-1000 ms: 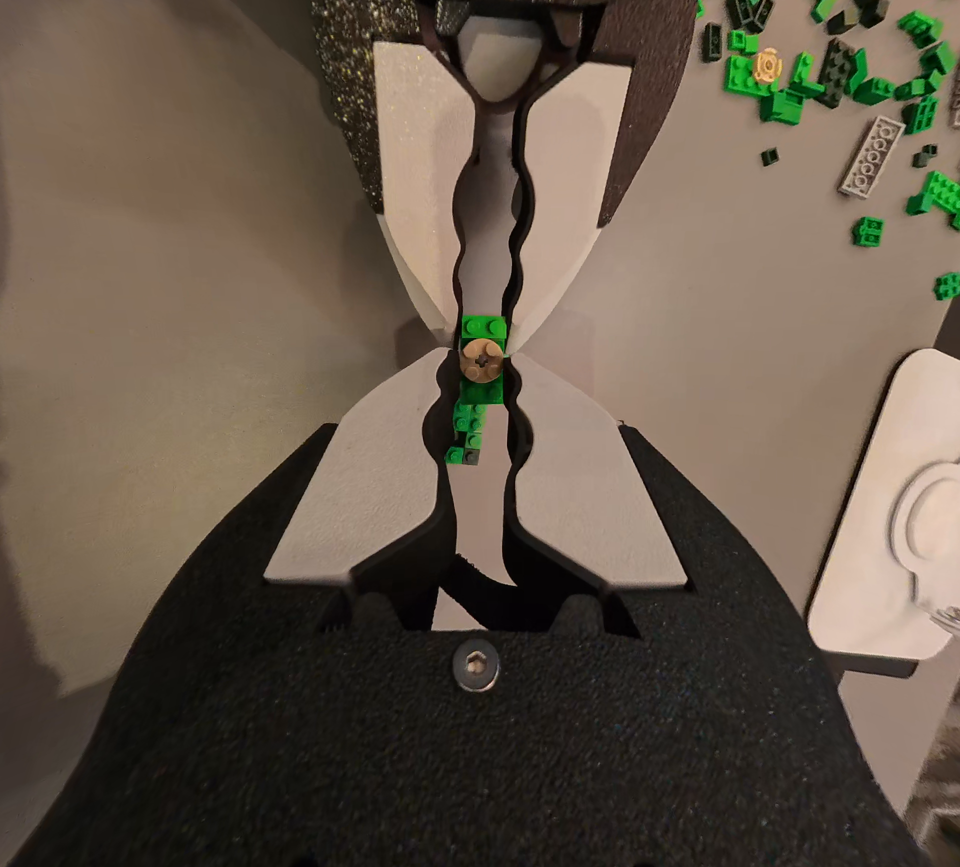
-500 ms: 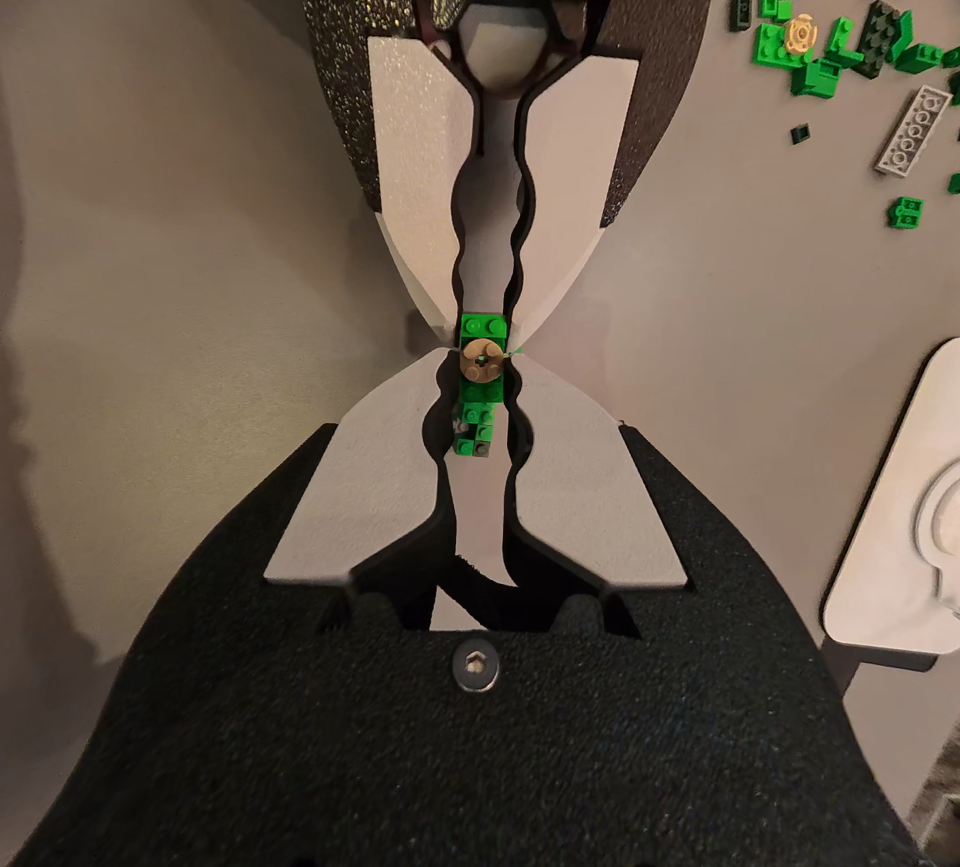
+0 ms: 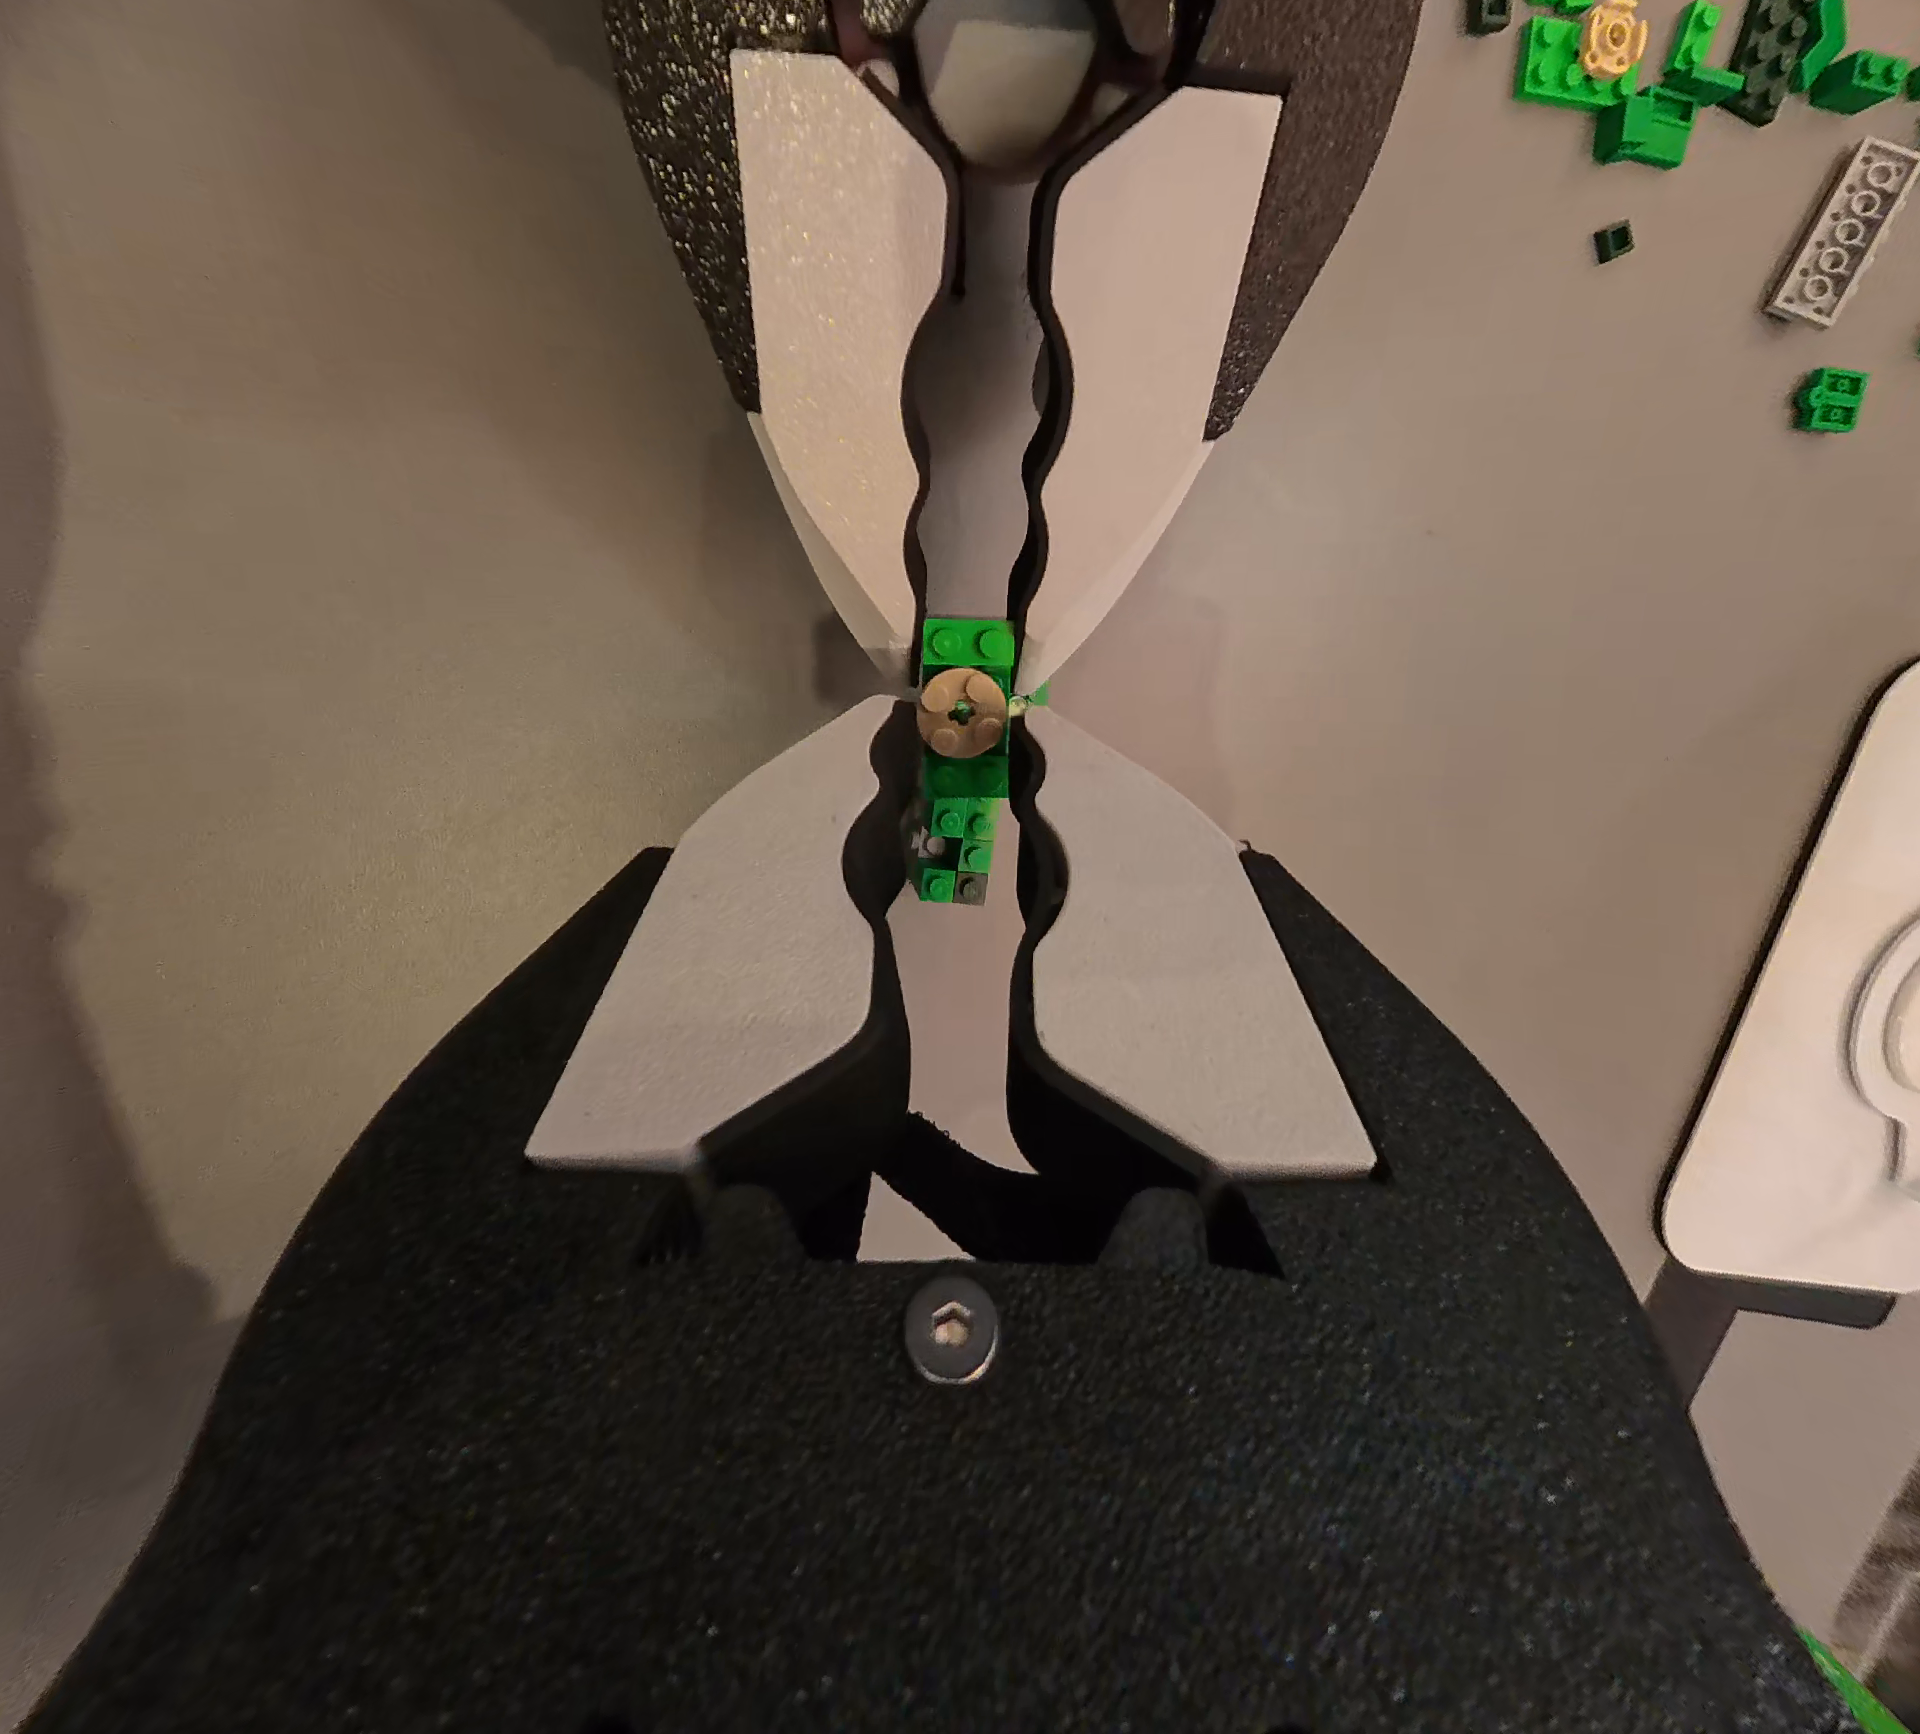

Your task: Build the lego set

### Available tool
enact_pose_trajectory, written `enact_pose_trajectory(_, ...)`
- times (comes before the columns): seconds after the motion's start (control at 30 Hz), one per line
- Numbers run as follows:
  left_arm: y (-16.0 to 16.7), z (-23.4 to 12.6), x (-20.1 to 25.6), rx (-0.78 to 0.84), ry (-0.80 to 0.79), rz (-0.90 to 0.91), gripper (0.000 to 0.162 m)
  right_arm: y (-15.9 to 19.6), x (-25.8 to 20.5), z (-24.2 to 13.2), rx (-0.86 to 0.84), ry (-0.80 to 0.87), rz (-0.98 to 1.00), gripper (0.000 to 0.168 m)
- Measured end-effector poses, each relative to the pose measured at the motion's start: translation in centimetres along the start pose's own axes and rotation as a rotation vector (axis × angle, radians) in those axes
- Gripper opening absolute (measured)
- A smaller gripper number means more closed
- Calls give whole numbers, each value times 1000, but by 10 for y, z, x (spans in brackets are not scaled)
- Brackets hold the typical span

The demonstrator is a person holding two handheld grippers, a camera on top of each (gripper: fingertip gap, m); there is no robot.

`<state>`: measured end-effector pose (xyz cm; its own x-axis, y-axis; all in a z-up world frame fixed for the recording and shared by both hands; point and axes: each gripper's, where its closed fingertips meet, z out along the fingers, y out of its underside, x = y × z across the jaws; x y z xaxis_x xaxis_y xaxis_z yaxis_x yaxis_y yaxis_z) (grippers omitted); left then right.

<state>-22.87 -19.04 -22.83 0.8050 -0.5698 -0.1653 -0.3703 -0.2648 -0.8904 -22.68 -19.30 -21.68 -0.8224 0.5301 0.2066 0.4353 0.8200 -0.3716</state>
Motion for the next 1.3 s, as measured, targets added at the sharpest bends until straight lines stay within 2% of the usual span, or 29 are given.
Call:
enact_pose_trajectory(0.5, -1, -1, -2, 14, -5, -20, 17, -3, 0, -2, 17, 7, 18, 18)
enact_pose_trajectory(0.87, -4, -2, 5, 27, 43, -16, 17, -9, -5, -7, 101, 2, -31, 22)
enact_pose_trajectory(1.3, -4, -1, 2, 25, 24, -22, 17, -6, -2, -3, 86, 46, 41, 16)
